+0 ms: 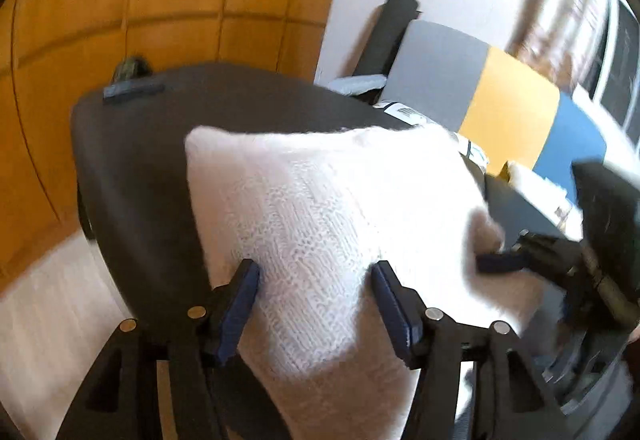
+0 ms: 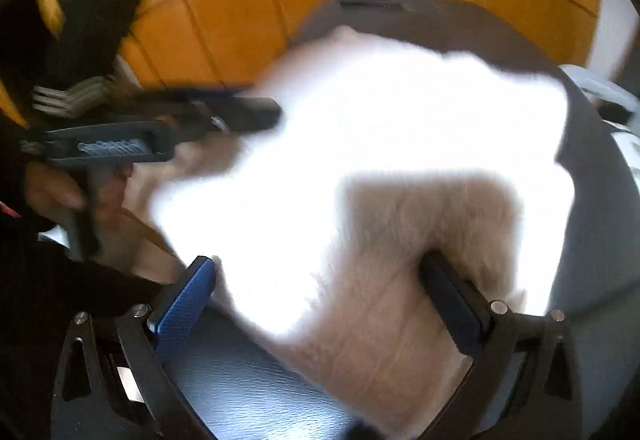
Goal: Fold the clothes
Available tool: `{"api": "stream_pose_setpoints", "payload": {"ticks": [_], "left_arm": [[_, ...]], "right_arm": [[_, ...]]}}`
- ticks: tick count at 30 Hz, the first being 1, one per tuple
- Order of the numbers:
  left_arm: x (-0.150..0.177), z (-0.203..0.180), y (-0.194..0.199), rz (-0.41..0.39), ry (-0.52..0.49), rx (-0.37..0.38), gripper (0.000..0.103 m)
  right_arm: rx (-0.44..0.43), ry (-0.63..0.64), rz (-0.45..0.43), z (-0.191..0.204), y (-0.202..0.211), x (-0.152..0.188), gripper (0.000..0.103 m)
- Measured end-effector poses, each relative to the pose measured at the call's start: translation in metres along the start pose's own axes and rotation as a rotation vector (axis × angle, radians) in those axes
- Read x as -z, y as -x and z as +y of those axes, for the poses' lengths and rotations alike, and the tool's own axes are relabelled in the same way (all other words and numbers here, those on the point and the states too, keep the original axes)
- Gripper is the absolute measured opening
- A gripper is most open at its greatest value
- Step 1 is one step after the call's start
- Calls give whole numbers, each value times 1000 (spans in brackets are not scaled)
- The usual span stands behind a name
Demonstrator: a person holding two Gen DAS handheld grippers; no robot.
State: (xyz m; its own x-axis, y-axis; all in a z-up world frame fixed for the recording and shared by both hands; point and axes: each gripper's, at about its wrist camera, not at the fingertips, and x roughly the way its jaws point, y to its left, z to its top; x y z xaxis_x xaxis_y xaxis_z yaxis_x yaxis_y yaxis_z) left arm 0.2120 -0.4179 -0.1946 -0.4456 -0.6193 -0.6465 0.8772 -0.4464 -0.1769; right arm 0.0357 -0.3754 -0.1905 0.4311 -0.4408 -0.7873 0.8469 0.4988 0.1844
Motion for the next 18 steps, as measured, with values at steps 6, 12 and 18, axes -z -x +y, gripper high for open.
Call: {"api": "stream_pose_setpoints", "payload": {"ticks": [6,12,18], "left_arm": [[-22,0,-11,65,-22,29,63],[-20,6,-12,84,-33,31,72],[-16,11,10,81,42,24,71]], "right_arm": [[72,-138,-58,5,30,8,103],[122,-115,30,16,31,33,103],[117,-191,-37,10,32,35,103]]}}
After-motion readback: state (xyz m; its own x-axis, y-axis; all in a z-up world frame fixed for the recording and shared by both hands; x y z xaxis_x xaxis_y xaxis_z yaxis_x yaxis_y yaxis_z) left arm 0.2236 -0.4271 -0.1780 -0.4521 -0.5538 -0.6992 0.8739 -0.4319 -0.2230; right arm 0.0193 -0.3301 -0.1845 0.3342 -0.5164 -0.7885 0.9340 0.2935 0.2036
